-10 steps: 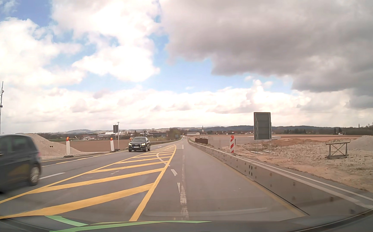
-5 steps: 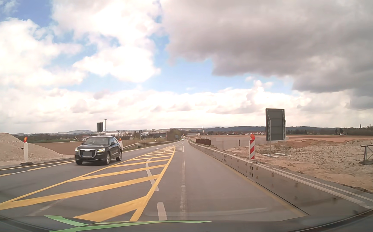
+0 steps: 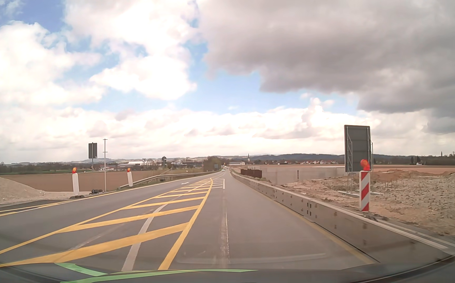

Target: Follow the waypoints while adhering to traffic rules and regulations

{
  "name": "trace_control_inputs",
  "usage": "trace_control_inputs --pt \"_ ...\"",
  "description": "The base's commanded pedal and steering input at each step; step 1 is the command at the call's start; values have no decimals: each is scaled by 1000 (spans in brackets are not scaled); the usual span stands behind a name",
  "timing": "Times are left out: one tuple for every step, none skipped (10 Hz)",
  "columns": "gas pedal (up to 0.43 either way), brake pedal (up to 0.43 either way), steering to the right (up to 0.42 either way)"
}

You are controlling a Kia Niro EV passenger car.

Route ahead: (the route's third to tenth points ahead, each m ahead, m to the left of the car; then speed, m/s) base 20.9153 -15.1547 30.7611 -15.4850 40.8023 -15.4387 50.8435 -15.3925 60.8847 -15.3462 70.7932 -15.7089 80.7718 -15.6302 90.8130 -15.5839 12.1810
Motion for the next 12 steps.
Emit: trace_control_inputs --pt "79 0 -3" --pt "79 0 -3" --pt "79 0 -3" --pt "79 0 -3" --pt "79 0 -3" --pt "79 0 -3" --pt "79 0 -3" --pt "79 0 -3" --pt "79 0 -3" --pt "79 0 -3" --pt "79 0 -3" --pt "79 0 -3"
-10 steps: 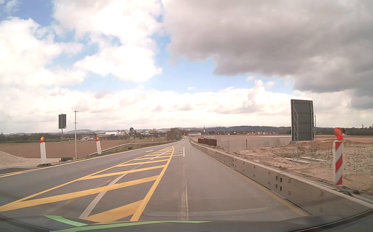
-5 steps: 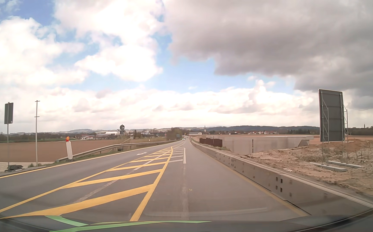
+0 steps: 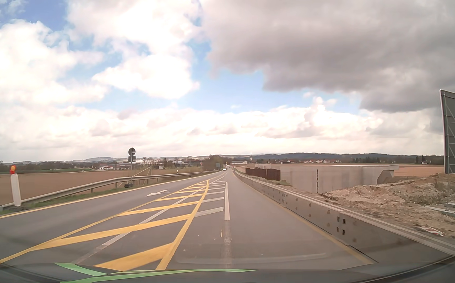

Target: Follow the waypoints while adhering to traffic rules and regulations

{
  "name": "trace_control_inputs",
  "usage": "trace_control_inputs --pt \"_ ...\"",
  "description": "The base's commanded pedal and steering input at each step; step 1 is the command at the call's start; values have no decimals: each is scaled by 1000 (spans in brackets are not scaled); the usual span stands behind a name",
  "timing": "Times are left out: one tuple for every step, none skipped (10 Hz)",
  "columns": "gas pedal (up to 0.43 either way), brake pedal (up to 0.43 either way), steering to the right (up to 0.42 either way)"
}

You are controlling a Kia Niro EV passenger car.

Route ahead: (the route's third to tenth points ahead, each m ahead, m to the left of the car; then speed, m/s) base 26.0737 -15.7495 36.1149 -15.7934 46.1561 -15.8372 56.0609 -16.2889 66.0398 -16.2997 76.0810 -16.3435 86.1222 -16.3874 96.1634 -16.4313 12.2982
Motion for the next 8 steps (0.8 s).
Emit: trace_control_inputs --pt "67 0 -3" --pt "67 0 -3" --pt "67 0 -3" --pt "67 0 -3" --pt "67 0 -3" --pt "67 0 -3" --pt "67 0 -3" --pt "67 0 -3"
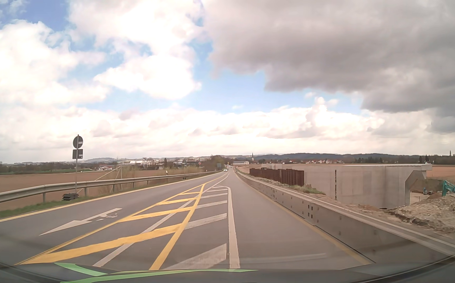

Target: Follow the waypoints while adhering to traffic rules and regulations

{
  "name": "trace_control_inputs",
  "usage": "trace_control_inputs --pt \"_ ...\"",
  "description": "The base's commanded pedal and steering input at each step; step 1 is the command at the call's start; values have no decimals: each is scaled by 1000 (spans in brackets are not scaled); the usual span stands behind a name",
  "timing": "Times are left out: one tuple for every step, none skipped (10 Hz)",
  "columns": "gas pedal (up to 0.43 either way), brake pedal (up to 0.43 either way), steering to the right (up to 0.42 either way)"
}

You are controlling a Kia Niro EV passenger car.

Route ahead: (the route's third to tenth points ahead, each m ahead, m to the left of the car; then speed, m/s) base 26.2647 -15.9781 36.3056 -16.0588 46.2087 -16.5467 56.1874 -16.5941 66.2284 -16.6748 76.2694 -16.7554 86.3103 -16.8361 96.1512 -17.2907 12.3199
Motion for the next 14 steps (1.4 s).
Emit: trace_control_inputs --pt "67 0 -3" --pt "67 0 -3" --pt "67 0 -3" --pt "67 0 -3" --pt "67 0 -2" --pt "67 0 -2" --pt "67 0 -2" --pt "67 0 -1" --pt "67 0 -1" --pt "67 0 -1" --pt "67 0 0" --pt "67 0 0" --pt "67 0 1" --pt "67 0 1"
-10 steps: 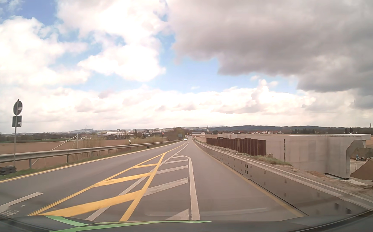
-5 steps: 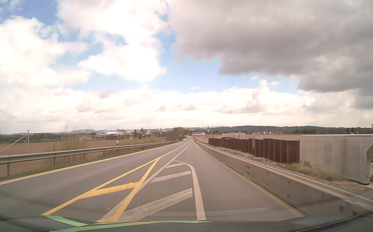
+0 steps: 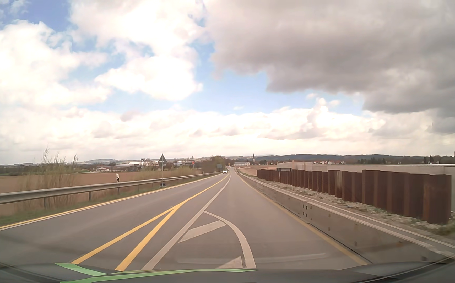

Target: Follow the waypoints while adhering to traffic rules and regulations

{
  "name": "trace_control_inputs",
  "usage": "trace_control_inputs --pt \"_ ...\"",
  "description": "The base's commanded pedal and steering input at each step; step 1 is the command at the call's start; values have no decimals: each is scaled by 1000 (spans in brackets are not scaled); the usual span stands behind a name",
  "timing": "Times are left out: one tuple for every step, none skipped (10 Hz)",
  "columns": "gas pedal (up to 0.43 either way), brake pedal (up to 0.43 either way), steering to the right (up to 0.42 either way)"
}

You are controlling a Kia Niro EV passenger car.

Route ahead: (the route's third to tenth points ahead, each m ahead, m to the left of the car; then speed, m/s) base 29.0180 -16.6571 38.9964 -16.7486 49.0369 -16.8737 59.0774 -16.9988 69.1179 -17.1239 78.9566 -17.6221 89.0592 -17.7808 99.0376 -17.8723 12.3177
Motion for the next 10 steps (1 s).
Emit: trace_control_inputs --pt "67 0 2" --pt "67 0 2" --pt "59 0 3" --pt "59 0 4" --pt "59 0 3" --pt "59 0 4" --pt "59 0 4" --pt "59 0 4" --pt "59 0 4" --pt "59 0 4"
